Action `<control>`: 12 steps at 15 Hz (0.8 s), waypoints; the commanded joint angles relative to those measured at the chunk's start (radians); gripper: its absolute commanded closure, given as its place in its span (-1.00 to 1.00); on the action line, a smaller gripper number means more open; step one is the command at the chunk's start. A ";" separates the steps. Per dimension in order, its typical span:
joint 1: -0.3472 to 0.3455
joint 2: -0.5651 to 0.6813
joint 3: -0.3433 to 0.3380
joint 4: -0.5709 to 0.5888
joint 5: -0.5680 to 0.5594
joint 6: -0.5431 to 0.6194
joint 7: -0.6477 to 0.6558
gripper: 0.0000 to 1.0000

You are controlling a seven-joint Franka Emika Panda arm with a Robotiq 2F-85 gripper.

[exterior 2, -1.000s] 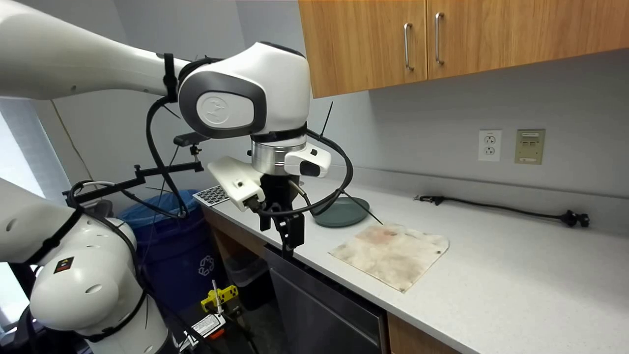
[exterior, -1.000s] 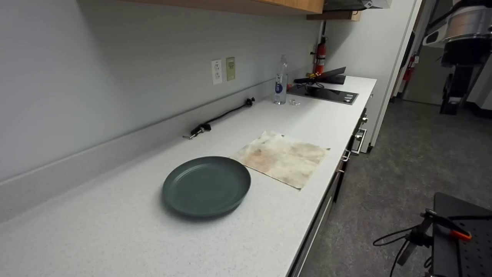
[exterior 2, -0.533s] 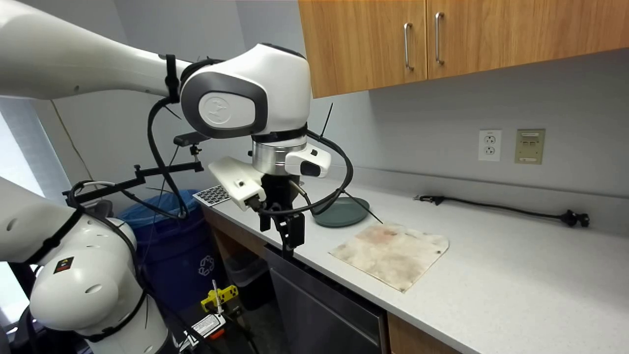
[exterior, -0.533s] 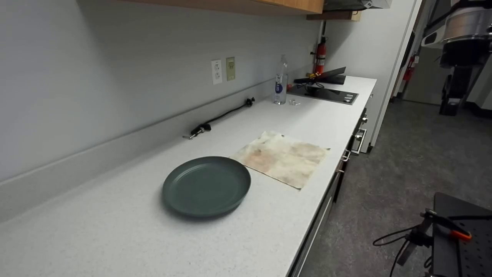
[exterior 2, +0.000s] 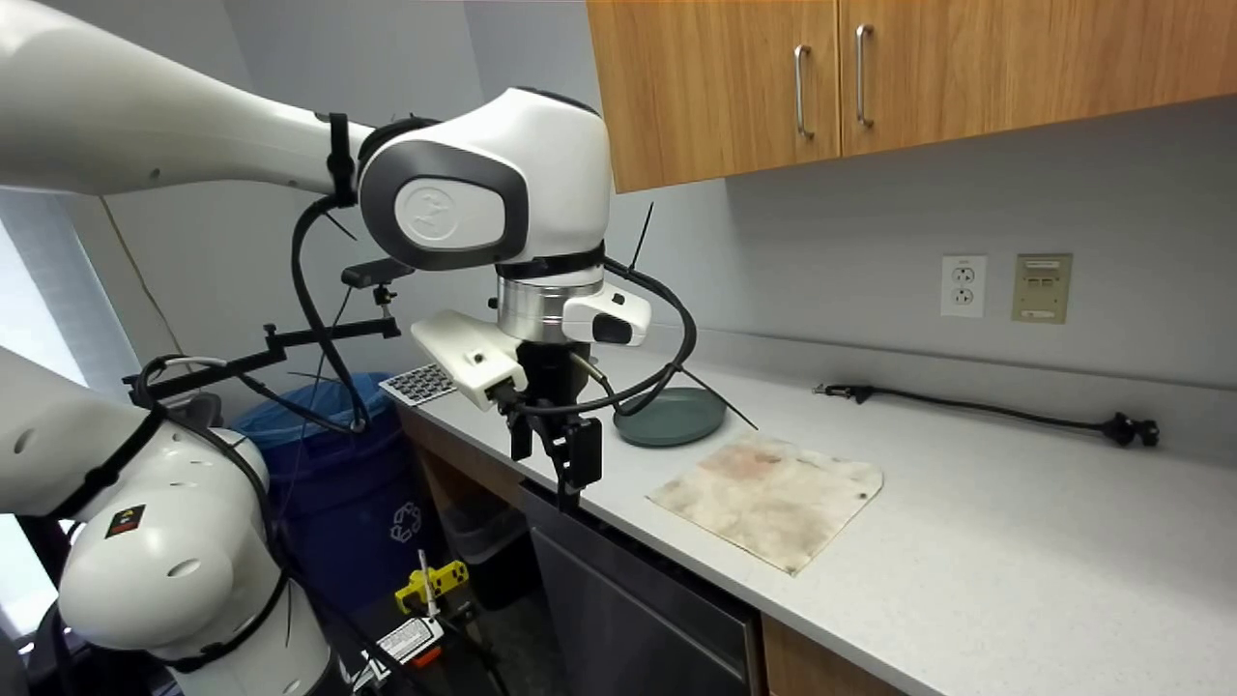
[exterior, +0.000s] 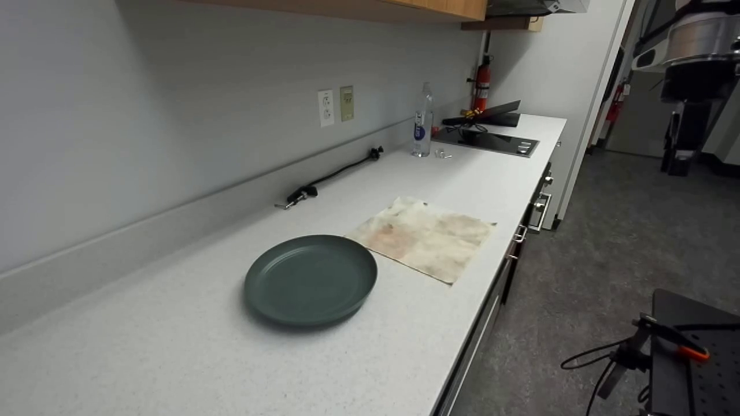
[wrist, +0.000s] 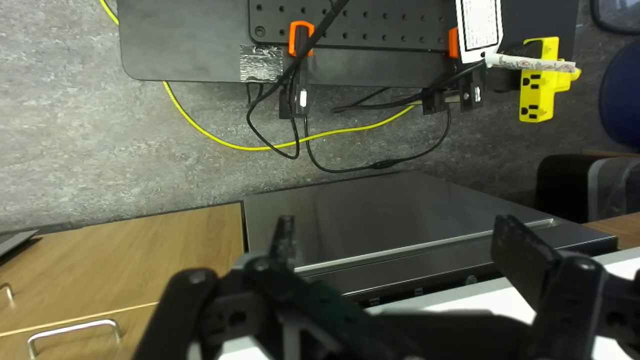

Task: Fold the cloth on the table

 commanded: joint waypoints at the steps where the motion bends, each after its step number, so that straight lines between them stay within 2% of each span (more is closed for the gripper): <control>1: -0.020 0.005 0.018 0.002 0.010 -0.002 -0.010 -1.00; 4: -0.015 0.002 0.026 -0.005 0.005 0.015 -0.010 -1.00; 9: 0.027 0.009 0.091 -0.020 0.009 0.085 -0.012 -1.00; 12: 0.059 0.032 0.135 -0.042 0.009 0.182 -0.010 -1.00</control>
